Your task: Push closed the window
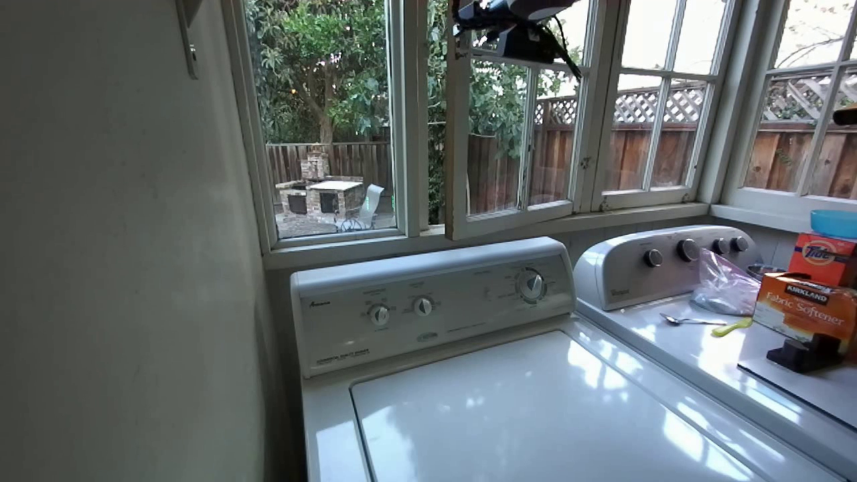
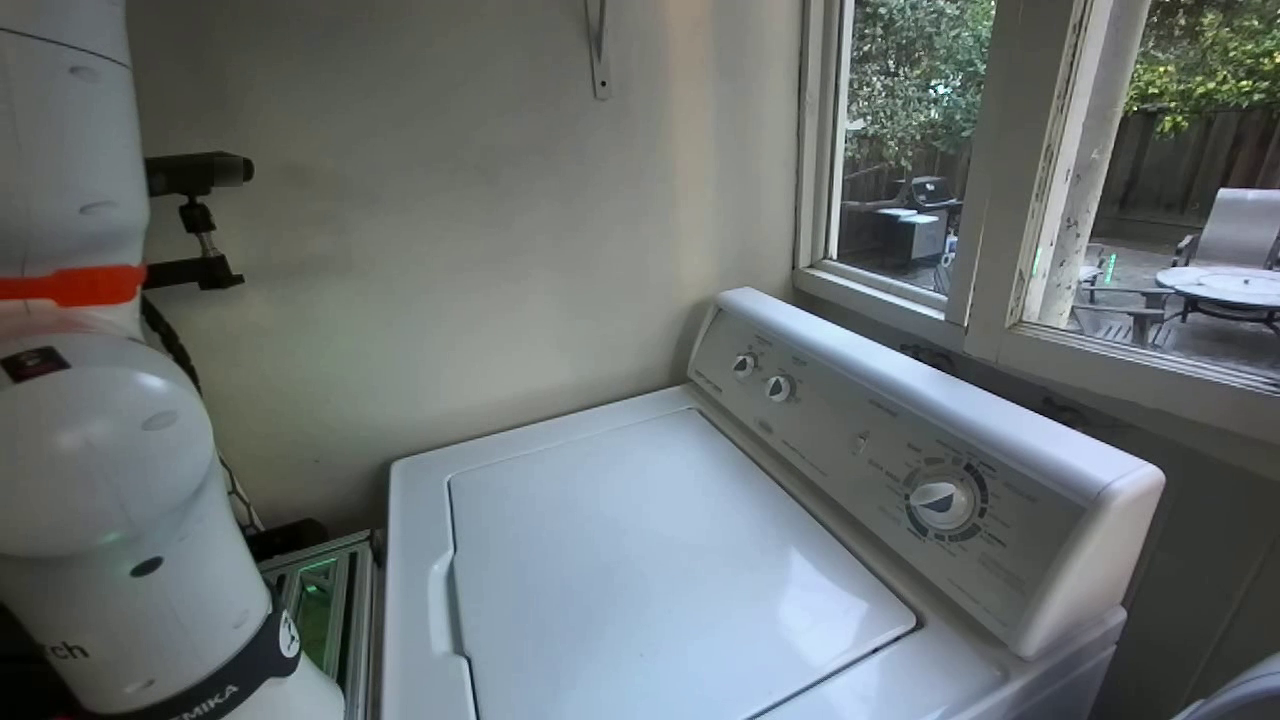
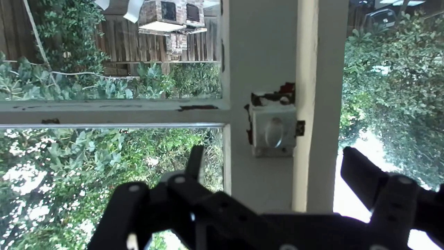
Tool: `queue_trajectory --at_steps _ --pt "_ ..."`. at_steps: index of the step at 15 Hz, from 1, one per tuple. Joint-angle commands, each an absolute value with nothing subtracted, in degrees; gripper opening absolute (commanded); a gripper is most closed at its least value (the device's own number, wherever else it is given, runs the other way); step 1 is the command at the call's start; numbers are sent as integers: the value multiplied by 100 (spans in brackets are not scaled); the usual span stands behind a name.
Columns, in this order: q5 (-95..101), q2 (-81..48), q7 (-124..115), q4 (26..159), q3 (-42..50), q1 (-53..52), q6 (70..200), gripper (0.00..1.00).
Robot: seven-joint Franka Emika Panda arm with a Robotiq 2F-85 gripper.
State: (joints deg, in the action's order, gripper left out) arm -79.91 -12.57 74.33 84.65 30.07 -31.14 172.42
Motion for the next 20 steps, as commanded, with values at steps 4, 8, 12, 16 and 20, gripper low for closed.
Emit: queue_trajectory --at_steps 4,8,12,16,20 --pt "-7446 -1331 7229 8626 3119 -3209 17428 73" --pt "-6792 -1288 6941 8807 3274 -3273 17396 53" --pt "-6236 -1229 6507 8934 3413 -3364 17209 23" --pt "-5522 -1126 5783 8967 3147 -3120 16881 8" --pt "-5415 -1054 5406 8864 3213 -3090 16395 3"
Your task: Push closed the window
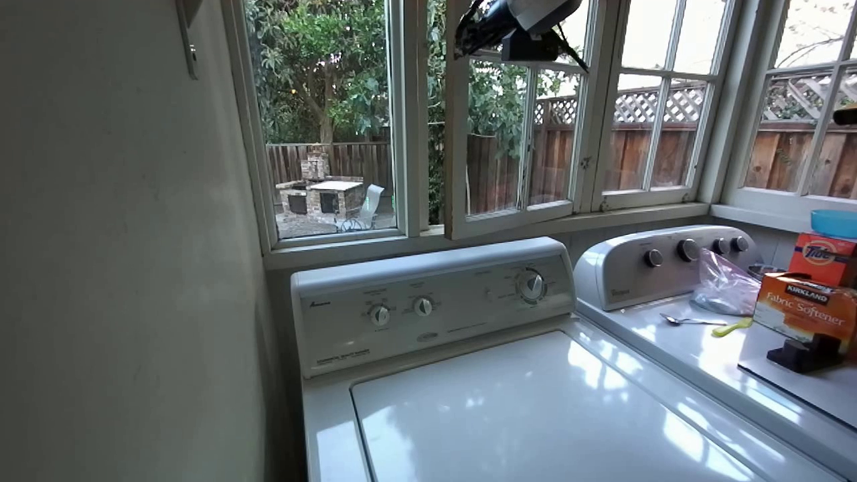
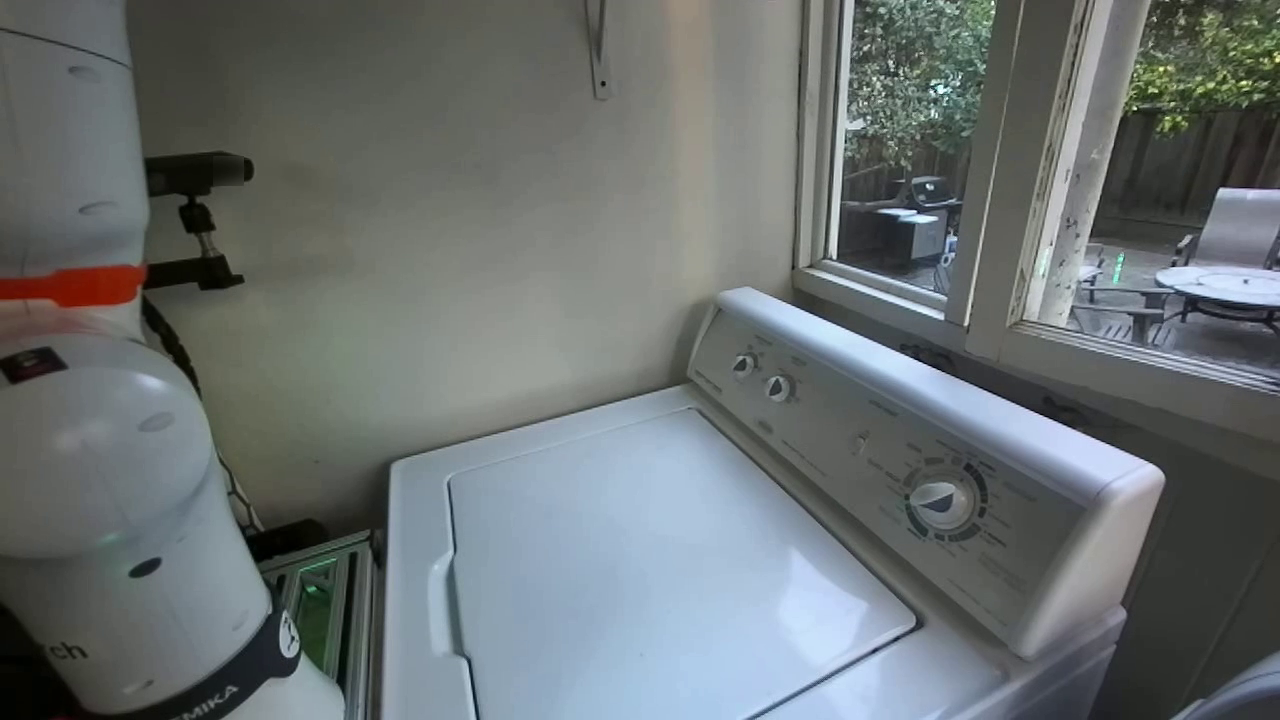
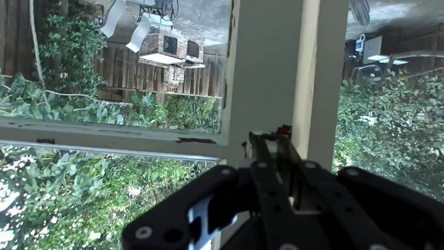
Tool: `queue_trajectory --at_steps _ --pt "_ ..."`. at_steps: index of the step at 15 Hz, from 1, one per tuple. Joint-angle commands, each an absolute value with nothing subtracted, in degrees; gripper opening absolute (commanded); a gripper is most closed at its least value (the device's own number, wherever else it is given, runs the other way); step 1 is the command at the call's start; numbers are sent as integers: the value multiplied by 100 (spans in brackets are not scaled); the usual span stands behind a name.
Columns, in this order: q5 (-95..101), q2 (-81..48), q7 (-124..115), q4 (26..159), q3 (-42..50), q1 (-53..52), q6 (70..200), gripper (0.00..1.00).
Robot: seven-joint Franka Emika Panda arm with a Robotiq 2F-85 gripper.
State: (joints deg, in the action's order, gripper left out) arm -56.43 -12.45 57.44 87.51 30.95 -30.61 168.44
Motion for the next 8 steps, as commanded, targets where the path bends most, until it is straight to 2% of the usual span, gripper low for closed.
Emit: queue_trajectory --at_steps 1,3,4,5,8 --pt "-5331 -1032 5267 8857 3268 -3090 16224 3" --pt "-5084 -993 4741 8824 3406 -3111 15776 3" --pt "-4416 -825 4087 8830 2153 -1986 15664 3" --pt "-4674 -973 3876 8714 3276 -2905 15330 3" --pt "-4376 -1025 2821 8339 3170 -2691 14552 3"
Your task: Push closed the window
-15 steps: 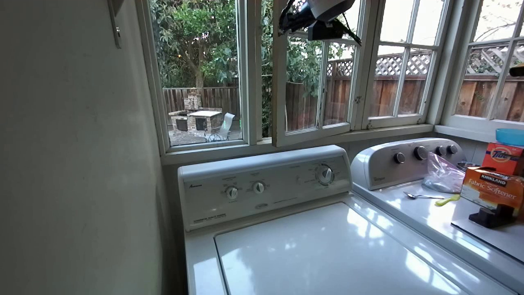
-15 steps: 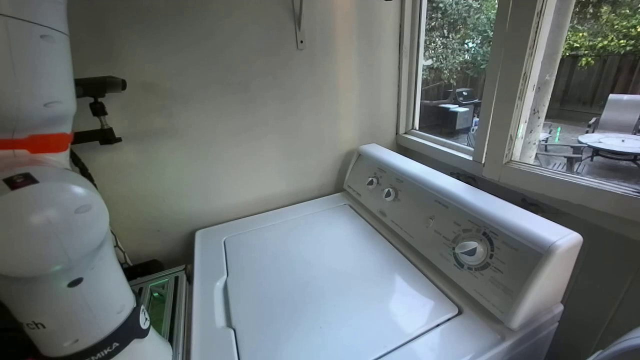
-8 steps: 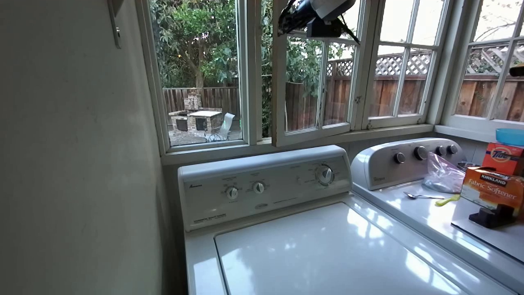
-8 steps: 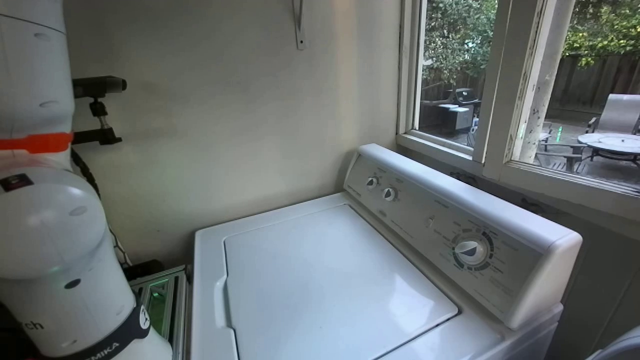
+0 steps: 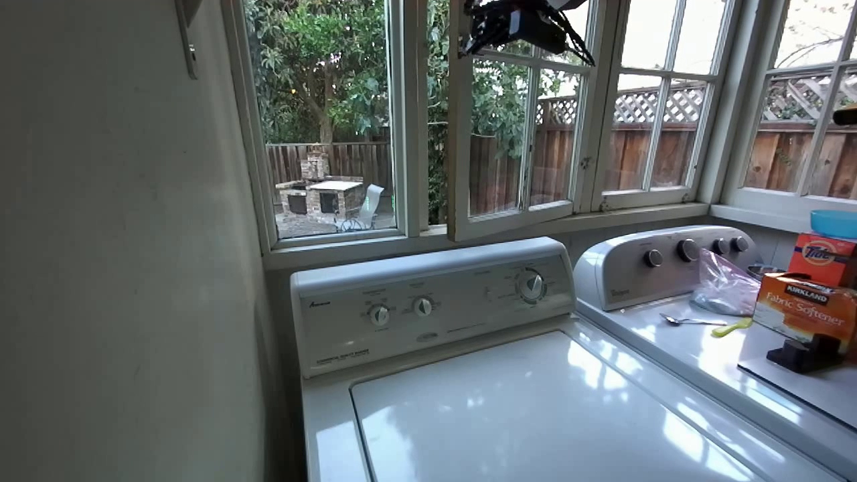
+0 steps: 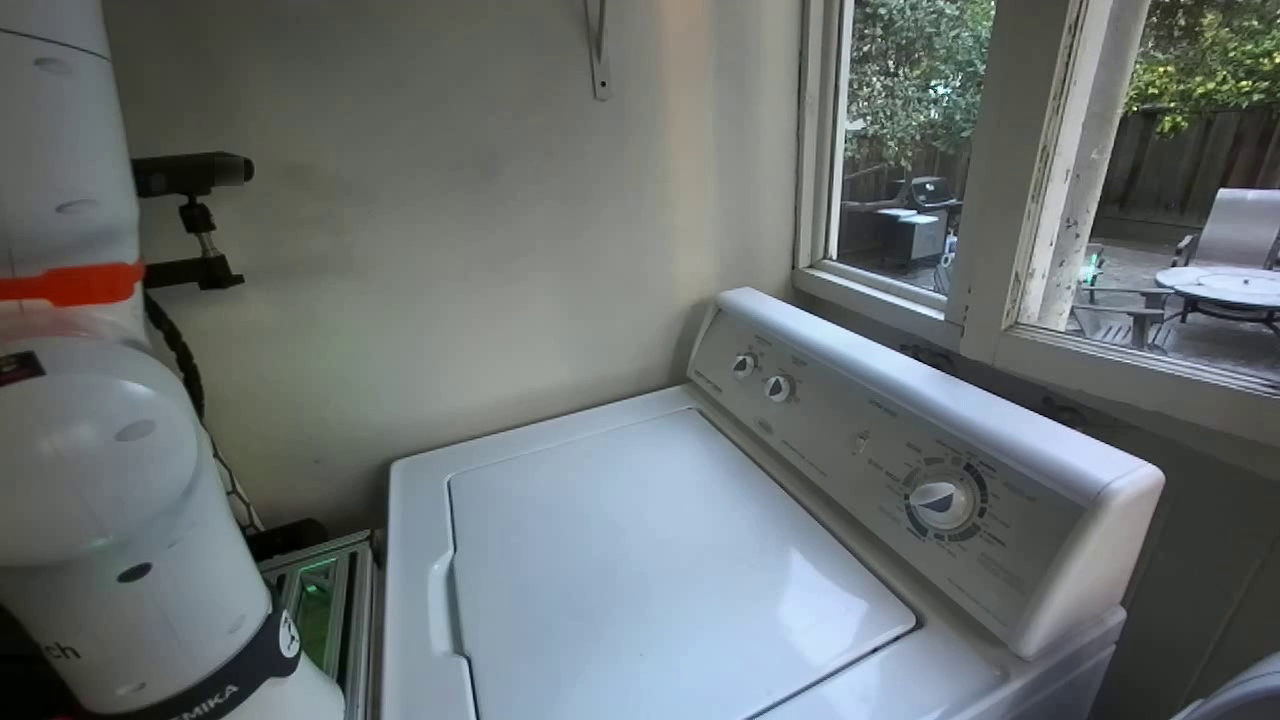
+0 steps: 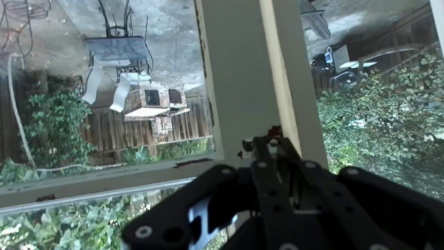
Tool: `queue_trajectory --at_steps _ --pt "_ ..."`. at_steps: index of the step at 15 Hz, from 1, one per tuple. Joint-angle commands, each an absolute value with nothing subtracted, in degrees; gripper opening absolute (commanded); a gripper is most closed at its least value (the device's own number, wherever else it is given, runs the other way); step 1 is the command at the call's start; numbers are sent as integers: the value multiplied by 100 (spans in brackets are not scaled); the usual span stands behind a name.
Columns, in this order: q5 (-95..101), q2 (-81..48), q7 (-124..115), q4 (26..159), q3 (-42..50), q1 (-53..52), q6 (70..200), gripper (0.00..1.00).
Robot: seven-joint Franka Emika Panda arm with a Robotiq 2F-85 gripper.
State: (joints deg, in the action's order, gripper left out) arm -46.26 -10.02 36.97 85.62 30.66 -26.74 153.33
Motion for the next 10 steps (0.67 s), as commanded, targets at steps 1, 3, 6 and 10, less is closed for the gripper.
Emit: queue_trajectory --at_steps 1,3,6,10 --pt "-4052 -908 2471 8264 1976 -1628 14399 3" --pt "-4043 -935 2058 8050 1417 -1083 14014 3" --pt "-4172 -1054 1469 7731 760 -415 13580 3" --pt "-4123 -1298 238 7289 354 -52 13326 3"
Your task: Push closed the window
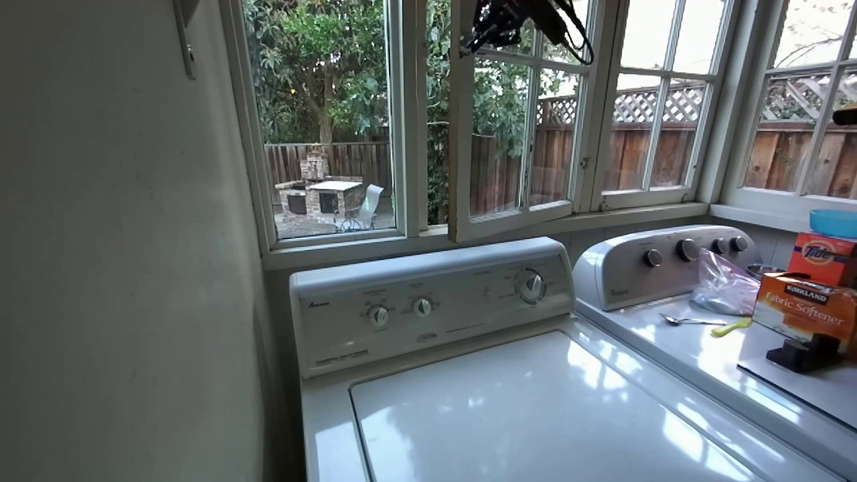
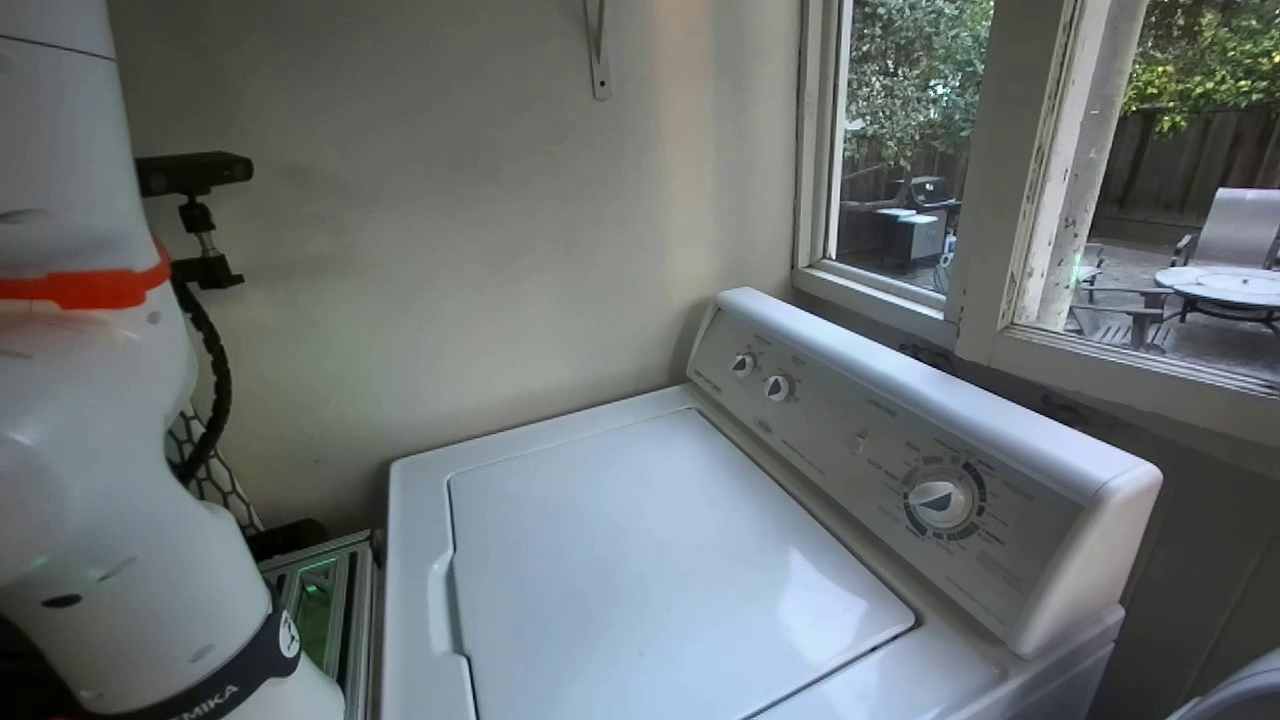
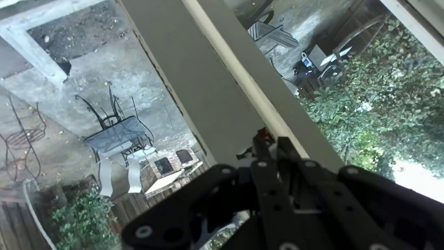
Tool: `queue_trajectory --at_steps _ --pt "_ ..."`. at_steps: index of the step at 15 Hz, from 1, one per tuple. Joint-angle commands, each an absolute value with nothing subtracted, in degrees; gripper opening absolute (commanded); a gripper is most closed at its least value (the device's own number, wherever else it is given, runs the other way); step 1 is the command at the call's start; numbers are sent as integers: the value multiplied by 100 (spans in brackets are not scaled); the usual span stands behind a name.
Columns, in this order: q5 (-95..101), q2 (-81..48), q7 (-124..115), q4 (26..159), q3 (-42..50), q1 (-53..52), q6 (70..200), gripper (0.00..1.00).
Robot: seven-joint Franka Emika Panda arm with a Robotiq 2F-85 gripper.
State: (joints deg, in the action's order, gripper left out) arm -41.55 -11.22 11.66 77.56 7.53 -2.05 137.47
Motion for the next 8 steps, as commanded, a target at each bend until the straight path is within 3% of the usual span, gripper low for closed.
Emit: queue_trajectory --at_steps 1,3,4,8 --pt "-4130 -1356 -58 7194 295 1 13301 3" --pt "-4137 -1300 288 7498 520 -1 13665 3" --pt "-4135 -1333 243 7462 507 20 13670 12" --pt "-4135 -1334 265 7465 513 17 13680 12"
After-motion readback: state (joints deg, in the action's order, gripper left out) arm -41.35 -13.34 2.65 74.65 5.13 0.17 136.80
